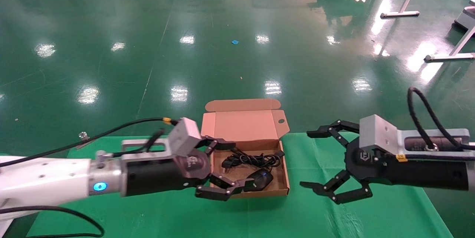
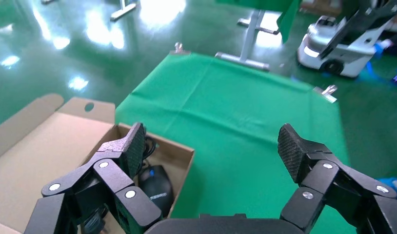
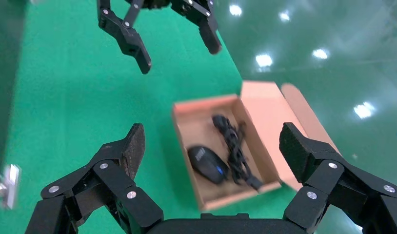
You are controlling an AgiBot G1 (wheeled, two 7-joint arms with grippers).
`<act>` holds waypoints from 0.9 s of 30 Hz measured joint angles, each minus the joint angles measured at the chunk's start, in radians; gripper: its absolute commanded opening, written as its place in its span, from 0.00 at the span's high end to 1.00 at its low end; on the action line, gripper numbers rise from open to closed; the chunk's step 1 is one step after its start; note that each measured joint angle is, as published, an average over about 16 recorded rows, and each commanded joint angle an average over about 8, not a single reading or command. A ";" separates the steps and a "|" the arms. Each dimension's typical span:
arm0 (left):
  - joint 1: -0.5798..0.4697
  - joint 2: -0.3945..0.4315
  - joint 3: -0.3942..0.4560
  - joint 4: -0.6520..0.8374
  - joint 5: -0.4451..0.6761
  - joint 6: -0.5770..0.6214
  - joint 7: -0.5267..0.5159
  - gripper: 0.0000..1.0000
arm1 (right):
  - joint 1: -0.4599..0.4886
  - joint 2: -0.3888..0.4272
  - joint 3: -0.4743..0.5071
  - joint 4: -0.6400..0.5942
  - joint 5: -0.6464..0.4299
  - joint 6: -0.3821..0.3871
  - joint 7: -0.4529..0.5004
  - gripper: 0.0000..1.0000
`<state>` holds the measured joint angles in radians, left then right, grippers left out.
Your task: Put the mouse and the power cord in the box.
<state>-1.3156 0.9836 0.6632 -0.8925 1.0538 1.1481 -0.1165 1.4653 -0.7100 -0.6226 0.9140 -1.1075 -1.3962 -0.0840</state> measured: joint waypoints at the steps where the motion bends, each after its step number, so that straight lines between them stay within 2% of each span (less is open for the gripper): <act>1: 0.008 -0.013 -0.013 -0.013 -0.011 0.012 -0.002 0.00 | -0.013 0.003 0.012 0.013 0.013 -0.003 0.009 0.00; 27: 0.218 -0.336 -0.347 -0.354 -0.292 0.314 -0.064 0.00 | -0.352 0.089 0.309 0.334 0.340 -0.090 0.244 0.00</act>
<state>-1.0978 0.6473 0.3165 -1.2466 0.7616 1.4622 -0.1809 1.1129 -0.6210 -0.3132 1.2478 -0.7676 -1.4857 0.1598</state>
